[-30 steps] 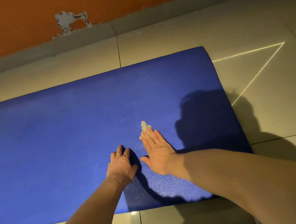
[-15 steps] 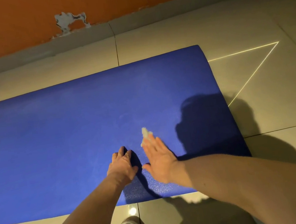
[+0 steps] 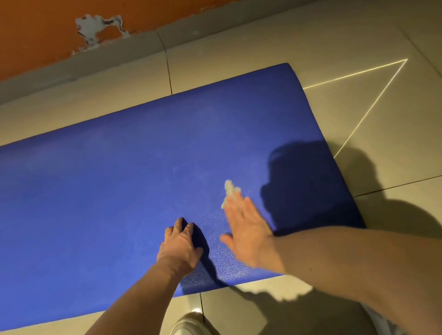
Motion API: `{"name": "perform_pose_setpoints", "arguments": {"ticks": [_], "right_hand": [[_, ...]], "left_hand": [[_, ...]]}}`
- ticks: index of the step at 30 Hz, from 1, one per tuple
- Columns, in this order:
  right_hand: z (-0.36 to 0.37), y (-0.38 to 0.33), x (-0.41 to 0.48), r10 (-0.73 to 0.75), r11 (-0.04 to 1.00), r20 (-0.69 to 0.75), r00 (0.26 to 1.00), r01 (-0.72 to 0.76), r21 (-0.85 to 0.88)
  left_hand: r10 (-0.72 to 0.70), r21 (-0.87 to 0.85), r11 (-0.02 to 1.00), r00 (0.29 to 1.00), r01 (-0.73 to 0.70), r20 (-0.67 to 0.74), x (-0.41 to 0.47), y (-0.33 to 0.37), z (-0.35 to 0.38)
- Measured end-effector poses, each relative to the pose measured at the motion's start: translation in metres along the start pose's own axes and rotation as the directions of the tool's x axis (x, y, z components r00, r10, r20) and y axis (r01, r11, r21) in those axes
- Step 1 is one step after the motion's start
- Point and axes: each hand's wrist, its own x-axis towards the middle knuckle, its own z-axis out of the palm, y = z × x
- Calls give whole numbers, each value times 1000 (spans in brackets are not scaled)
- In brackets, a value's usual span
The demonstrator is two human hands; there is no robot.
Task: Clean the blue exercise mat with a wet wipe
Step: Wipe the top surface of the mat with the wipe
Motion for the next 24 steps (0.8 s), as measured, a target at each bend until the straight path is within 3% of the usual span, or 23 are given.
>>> {"name": "perform_pose_setpoints", "arguments": {"ticks": [4,6,11,13,15,17,20,24], "right_hand": [[7,-16,-30,-258,966,85,962,255,53],[13,5,-20,-294,955,1,956,294,34],[-2,78,0,-42,991,-42,998,47,126],[-3,70,0,72,979,-43,996,-62,192],[1,37,-13,129,986,-18,991,-126,110],[3,3,-41,31,1000,-10,999,-31,-6],[6,-16,-72,-251,968,90,964,248,45],[13,17,-56,-278,961,-16,960,278,-6]], "left_hand": [[-1,26,1000,1000,1,-2,-1,2,2],[9,29,1000,1000,-9,4,-2,4,2],[52,11,999,998,-53,17,-7,14,9],[63,28,998,998,-63,24,-10,15,12],[70,39,997,997,-71,21,-12,15,14],[67,53,996,998,-68,18,-14,15,16],[57,76,995,998,-57,3,-15,15,19],[59,89,994,998,-60,11,-17,16,19]]}}
